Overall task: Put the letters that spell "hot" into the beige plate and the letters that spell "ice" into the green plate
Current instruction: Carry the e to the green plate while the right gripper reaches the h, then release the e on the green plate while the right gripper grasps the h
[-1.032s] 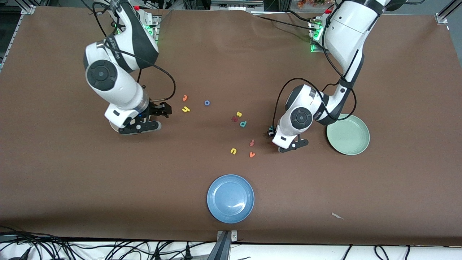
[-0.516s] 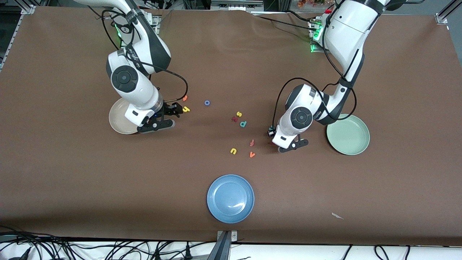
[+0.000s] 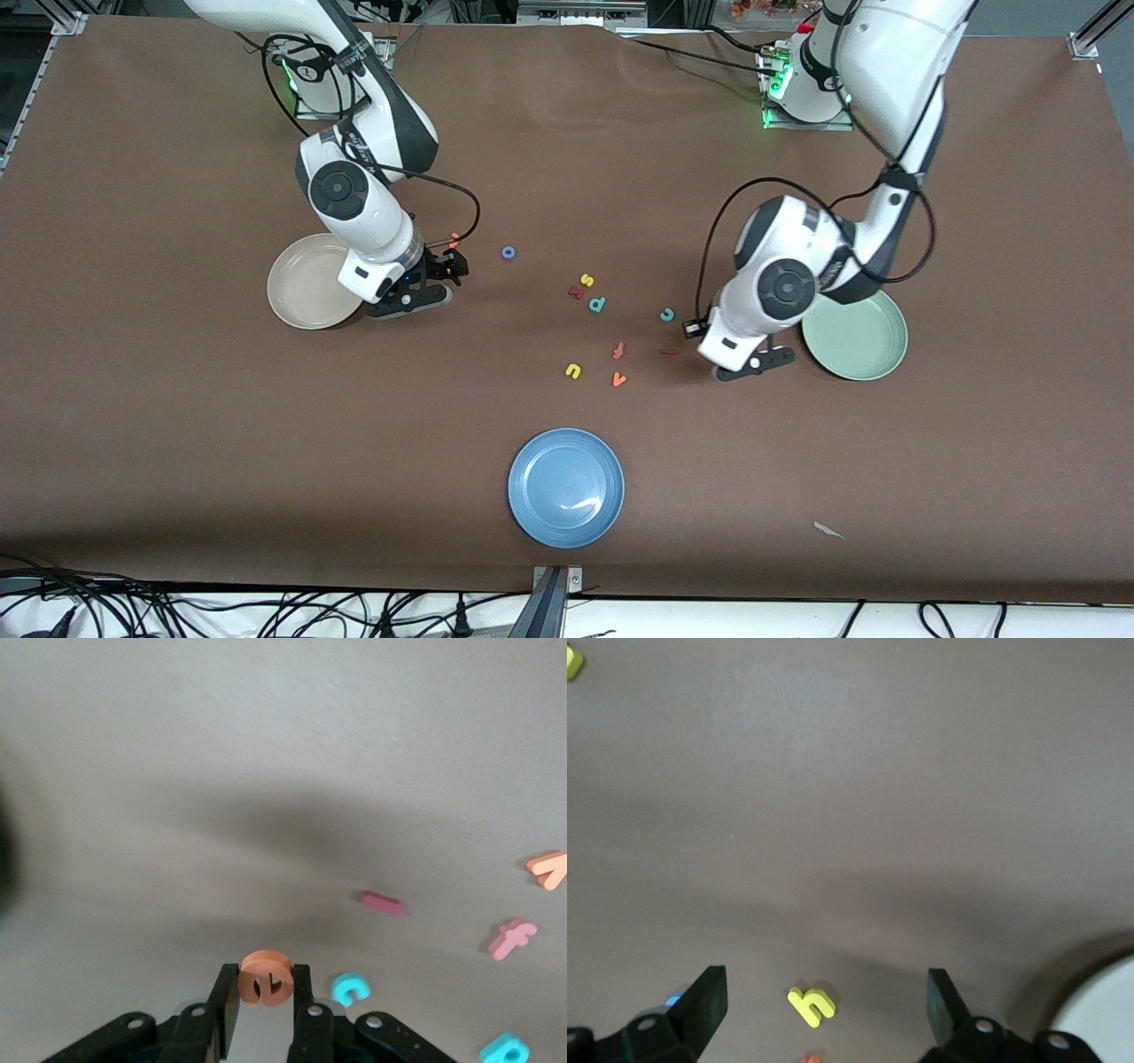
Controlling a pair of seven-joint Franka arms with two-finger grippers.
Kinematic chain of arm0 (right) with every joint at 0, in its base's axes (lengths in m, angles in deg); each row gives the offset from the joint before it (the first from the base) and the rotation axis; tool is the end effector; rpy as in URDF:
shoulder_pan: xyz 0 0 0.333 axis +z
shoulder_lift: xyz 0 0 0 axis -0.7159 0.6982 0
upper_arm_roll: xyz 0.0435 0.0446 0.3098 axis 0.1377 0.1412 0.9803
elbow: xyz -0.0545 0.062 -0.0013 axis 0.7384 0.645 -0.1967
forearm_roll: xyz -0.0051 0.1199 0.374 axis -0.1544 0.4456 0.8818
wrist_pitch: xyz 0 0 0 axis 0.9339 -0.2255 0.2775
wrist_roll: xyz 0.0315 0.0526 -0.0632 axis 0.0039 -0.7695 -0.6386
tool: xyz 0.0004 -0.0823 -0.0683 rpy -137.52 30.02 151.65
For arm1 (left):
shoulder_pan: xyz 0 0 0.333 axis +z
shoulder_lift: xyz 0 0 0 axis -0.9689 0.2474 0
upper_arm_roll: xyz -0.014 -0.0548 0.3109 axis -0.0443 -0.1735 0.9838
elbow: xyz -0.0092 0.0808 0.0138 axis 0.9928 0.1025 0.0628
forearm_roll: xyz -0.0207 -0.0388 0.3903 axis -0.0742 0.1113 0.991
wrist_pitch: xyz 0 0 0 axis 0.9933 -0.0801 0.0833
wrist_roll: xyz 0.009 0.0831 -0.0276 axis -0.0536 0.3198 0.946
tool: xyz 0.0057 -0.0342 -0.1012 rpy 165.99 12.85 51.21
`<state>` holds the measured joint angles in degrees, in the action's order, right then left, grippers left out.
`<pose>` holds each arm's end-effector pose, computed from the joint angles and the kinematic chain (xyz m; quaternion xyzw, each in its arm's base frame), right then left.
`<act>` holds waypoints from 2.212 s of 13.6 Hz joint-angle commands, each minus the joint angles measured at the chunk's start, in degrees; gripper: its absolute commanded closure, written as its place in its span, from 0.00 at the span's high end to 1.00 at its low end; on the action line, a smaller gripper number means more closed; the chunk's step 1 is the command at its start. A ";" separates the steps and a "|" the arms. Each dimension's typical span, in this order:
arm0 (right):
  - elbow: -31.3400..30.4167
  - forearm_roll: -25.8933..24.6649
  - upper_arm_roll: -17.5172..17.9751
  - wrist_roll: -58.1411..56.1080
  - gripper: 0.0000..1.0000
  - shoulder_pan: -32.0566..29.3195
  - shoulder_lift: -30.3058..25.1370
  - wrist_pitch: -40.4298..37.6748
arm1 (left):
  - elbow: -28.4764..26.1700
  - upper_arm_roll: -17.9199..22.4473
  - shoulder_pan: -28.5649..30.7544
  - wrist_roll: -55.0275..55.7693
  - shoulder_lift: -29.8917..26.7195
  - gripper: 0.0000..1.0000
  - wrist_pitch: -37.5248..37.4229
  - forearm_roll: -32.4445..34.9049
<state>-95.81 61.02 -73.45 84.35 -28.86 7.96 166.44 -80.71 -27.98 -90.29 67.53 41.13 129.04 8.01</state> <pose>0.5111 0.2803 0.2611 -0.9916 -0.1233 -0.0007 0.0394 0.6061 -0.2400 0.2714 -0.9847 -0.1355 0.1096 0.0003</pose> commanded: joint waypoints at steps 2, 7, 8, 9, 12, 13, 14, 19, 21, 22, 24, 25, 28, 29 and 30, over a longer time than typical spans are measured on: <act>-4.58 0.02 2.35 0.57 1.00 -0.77 -0.19 4.24 | 0.85 0.16 7.91 -15.89 -2.42 0.00 -9.14 -1.16; -4.41 -0.33 2.53 2.59 1.00 -0.51 2.54 4.95 | -0.29 0.16 17.85 -30.59 -1.29 0.00 -10.12 8.23; -4.32 -0.33 2.52 2.16 1.00 -0.51 2.46 4.50 | -0.55 0.16 19.43 -33.92 -0.67 0.00 -10.21 8.85; -4.14 -0.33 2.52 2.15 1.00 -0.51 2.45 4.50 | -1.25 0.16 21.19 -36.39 -0.06 0.00 -10.12 9.03; -4.14 -0.42 2.61 2.85 1.00 0.01 3.33 4.85 | -1.43 0.25 23.49 -37.82 3.02 0.07 -10.03 9.04; -4.32 -0.68 2.70 2.94 1.00 0.54 4.03 5.46 | -1.43 0.25 23.58 -37.82 3.29 0.08 -9.95 9.12; -4.49 -0.95 2.96 2.94 1.00 0.89 4.82 6.42 | -1.34 0.16 23.67 -37.82 3.38 0.11 -9.95 9.04; -7.56 -1.12 2.96 2.86 1.00 0.99 5.88 9.32 | 1.20 -2.98 22.44 -34.41 -3.56 0.99 -12.39 8.07; -9.32 -1.47 2.96 2.77 1.00 0.99 5.88 12.05 | 1.38 -6.67 22.18 -27.49 -4.79 0.99 -13.02 5.46; -9.50 -1.82 2.96 2.68 0.99 0.90 5.88 12.15 | 1.38 -9.13 22.17 -23.01 -4.80 0.99 -13.02 4.21; -9.50 -2.52 2.96 2.59 0.85 0.99 5.88 12.15 | 1.12 -14.05 21.74 -15.27 -4.27 0.99 -12.41 3.68; -9.50 -3.23 2.96 2.59 0.78 0.99 5.80 12.15 | 0.68 -15.90 20.60 -9.66 -3.75 0.99 -9.97 3.67; -9.50 -3.50 2.96 2.33 0.57 0.90 5.62 12.15 | -0.11 -16.36 13.76 1.52 0.02 0.99 0.04 3.67; -9.50 -3.58 2.96 2.24 0.52 0.99 5.53 12.15 | -0.20 -16.36 12.00 4.08 1.34 0.99 2.51 3.67; -9.50 -3.67 2.96 2.24 0.48 0.90 5.53 12.15 | -0.11 -16.36 10.59 8.37 2.49 0.99 4.19 3.50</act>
<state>-104.08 58.43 -70.74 86.13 -27.77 14.14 177.47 -81.32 -44.69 -77.70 70.45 41.14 130.09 12.42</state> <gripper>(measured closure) 0.427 0.004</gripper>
